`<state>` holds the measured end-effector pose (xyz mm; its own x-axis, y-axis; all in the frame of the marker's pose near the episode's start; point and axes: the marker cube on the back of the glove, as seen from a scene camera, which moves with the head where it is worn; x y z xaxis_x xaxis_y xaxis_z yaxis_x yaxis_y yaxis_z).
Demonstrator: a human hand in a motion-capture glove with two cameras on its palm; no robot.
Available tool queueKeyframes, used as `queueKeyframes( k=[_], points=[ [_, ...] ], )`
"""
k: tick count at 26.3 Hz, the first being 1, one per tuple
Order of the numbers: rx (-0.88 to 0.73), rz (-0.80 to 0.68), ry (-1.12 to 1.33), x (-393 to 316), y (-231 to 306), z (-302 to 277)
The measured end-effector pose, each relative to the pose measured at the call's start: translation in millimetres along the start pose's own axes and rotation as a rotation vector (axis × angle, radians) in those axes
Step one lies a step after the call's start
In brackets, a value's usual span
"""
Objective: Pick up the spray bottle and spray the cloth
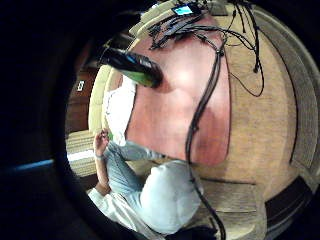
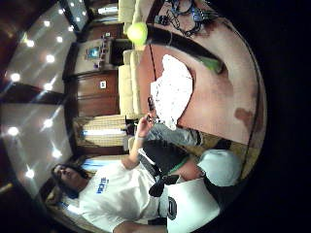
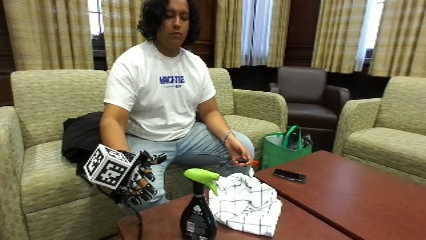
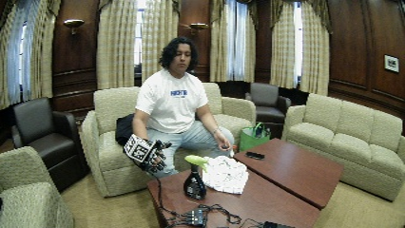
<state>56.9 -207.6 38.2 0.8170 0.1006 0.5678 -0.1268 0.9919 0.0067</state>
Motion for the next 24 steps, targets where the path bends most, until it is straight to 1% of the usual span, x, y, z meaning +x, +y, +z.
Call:
queueKeyframes(
  k=[9,24],
  points=[
    [-0.009,0.017,-0.122,-5,-45,26],
    [-0.027,0.059,-0.237,-17,-106,60]
  ],
)
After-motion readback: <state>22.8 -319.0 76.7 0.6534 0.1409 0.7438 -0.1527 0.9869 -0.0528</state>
